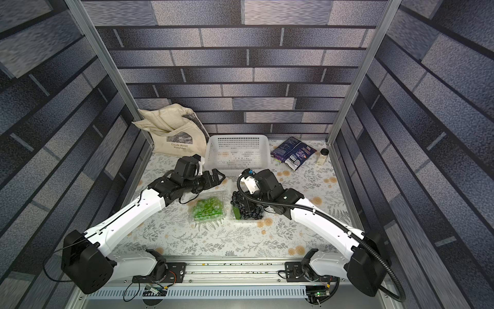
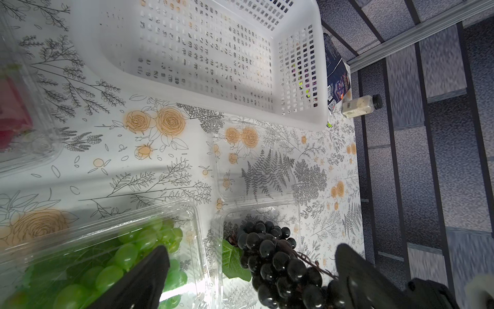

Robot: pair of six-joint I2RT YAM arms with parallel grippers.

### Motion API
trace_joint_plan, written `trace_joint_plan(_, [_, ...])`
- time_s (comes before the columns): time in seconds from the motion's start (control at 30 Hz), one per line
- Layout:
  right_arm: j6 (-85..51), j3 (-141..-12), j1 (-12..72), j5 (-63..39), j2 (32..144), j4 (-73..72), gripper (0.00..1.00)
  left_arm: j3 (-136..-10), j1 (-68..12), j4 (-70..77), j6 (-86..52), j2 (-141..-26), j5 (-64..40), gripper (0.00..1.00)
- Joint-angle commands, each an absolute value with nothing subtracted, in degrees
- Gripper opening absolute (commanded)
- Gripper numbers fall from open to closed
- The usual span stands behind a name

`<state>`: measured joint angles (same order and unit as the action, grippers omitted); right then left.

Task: Pack grapes into containers
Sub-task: Place the grape into the packing box.

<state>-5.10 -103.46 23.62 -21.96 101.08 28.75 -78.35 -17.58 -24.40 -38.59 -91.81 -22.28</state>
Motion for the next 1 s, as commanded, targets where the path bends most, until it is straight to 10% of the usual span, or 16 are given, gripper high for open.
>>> trace_joint_plan(0.0, [-2.2, -99.0, 25.6, -21.5, 96.3, 33.3, 0.0, -76.6, -19.0, -24.9, -39.1, -88.1, -21.4, 0.97])
trace_joint_plan(0.97, [-14.5, -56.6, 41.9, -16.9, 68.6, 22.8, 0.0, -59.7, -28.7, -21.8, -43.4, -73.3, -13.1, 0.99])
